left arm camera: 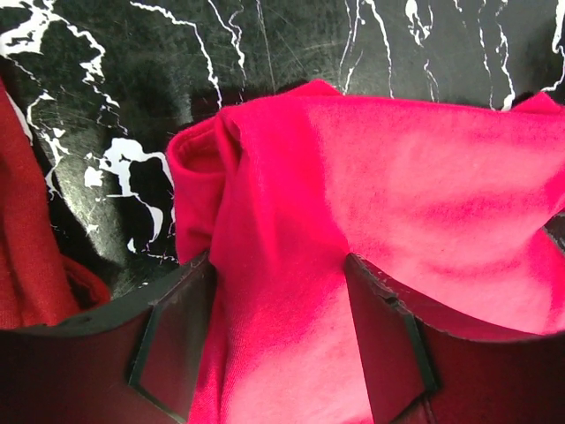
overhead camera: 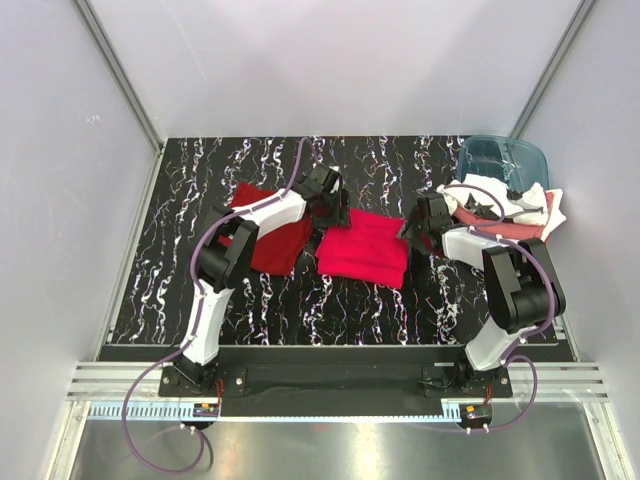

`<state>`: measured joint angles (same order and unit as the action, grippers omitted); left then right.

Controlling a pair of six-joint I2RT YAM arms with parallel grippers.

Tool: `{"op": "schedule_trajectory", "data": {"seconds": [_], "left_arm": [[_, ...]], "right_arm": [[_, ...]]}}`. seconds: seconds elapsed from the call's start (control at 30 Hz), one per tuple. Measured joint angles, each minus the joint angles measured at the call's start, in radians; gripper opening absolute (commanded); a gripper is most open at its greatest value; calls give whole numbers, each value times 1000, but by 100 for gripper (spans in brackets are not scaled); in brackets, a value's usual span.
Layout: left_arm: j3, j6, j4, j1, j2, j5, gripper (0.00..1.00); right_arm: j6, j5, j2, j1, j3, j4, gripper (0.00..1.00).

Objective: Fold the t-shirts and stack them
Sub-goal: Neatly place the folded tshirt to the corner

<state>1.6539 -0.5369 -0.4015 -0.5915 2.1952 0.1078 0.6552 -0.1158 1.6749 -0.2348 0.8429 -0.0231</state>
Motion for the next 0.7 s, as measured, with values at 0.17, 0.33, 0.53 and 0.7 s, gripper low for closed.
{"op": "schedule_trajectory", "data": {"seconds": [0.17,0.33,0.53,0.7], "left_arm": [[3,-8,-10,0,2,-25,50],[3,-18,-22,0,6,-23,35],[-47,-47,8,-1,-19,-18,35],[-184,-81,10,-9,-119,-12,46]], "right_arm": [[-12,-16,19,0,21,-12,34],[-19,-2,32,-1,32,-27,21],[-19,15,12,-2,17,-30,25],[-17,28,-110,-3,-70,-52,46]]}}
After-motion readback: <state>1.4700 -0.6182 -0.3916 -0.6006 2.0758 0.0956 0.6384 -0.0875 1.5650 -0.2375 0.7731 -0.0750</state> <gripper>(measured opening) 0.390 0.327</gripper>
